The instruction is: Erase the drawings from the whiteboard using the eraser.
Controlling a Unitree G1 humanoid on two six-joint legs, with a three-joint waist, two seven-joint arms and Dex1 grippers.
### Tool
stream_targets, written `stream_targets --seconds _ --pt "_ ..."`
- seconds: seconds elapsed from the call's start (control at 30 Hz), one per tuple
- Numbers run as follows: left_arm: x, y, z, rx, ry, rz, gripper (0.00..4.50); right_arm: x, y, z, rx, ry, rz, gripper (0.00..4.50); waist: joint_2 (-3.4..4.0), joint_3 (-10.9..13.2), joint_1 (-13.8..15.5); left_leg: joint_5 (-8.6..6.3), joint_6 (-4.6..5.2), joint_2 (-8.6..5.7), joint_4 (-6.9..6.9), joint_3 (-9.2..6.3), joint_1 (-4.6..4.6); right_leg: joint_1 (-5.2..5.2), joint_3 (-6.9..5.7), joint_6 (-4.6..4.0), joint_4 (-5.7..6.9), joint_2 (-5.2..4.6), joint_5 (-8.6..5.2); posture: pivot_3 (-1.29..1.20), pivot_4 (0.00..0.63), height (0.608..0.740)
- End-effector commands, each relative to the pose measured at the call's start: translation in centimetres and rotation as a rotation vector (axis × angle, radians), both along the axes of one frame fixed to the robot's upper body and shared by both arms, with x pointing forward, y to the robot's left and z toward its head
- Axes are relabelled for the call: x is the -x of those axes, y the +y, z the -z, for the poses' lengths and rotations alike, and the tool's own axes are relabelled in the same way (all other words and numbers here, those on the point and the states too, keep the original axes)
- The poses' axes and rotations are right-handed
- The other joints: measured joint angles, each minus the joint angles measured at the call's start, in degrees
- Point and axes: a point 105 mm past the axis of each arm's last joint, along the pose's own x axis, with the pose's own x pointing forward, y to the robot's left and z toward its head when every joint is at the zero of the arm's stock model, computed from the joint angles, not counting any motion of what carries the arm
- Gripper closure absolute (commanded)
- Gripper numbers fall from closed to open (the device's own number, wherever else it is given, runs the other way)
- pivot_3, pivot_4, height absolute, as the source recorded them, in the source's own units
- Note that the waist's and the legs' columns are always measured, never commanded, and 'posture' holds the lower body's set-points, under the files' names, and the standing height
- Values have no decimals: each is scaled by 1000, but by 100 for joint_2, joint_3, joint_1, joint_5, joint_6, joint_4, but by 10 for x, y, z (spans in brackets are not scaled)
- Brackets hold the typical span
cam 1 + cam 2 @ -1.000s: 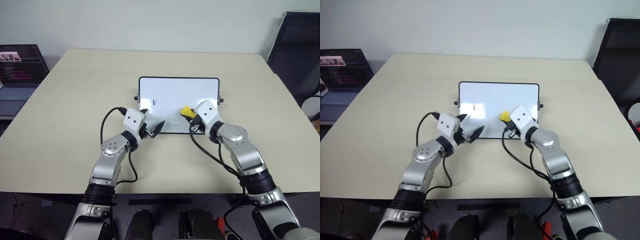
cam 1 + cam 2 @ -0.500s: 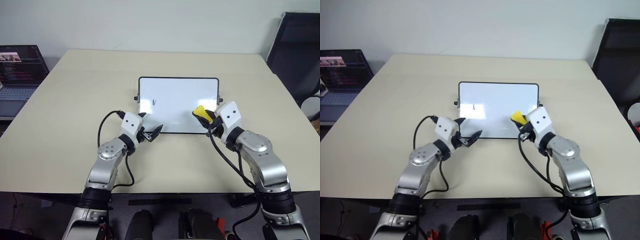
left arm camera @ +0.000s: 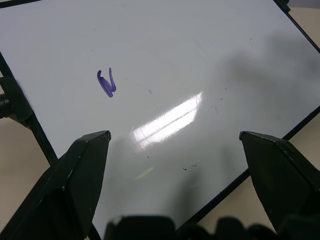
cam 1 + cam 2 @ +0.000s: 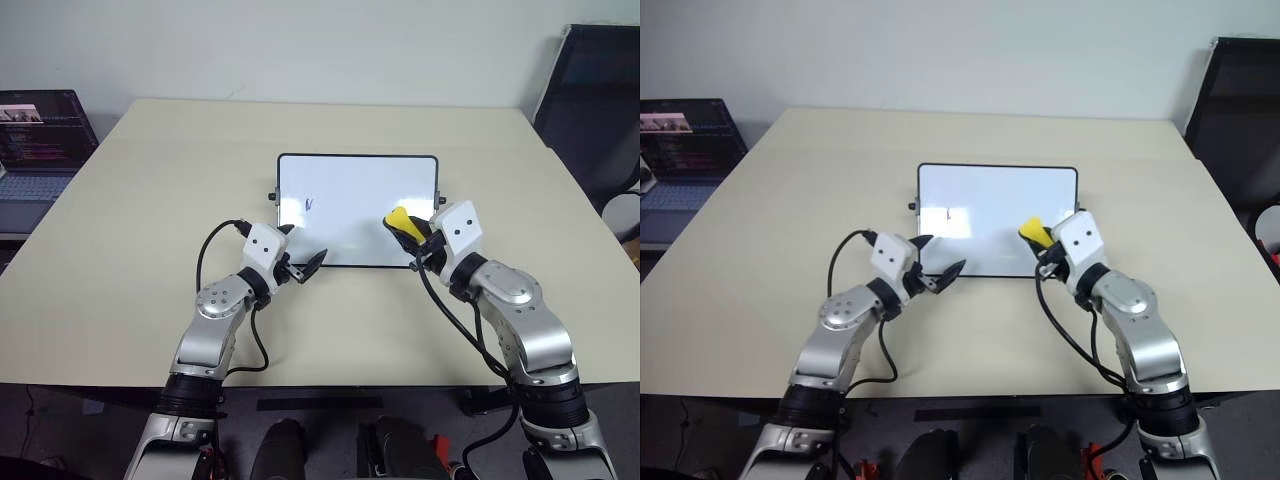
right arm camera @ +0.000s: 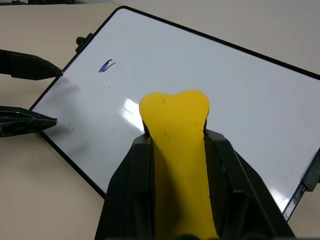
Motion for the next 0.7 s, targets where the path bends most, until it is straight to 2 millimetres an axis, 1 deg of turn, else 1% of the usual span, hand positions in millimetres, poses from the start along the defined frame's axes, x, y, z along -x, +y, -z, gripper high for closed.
stream_targets --seconds 0.03,0.2,0.33,0.57,0.7 --pt "0 0 -15 6 -58 2 0 3 0 -13 -8 -59 -5 3535 0 0 0 0 0 0 0 0 0 0 0 0 0 0 0 0 150 740" --pt "0 0 -15 10 -60 -3 0 0 2 -13 -2 -62 -10 3535 0 0 0 0 0 0 0 0 0 0 0 0 0 0 0 0 150 740" --pt "0 2 -15 9 -60 -10 0 -5 10 -13 23 -70 -23 3535 0 0 -2 0 0 0 0 0 0 0 0 0 1 0 0 0 150 740" --pt "-3 6 -16 0 -67 -30 0 -20 44 -12 63 -79 -79 3535 0 0 -5 0 0 0 0 1 1 -1 0 -1 2 2 0 0 150 740" --pt "-2 8 -15 -4 -66 -33 0 -29 60 -14 75 -92 -112 3535 0 0 2 0 0 1 0 -1 -1 -1 -1 -1 1 0 1 0 150 740"
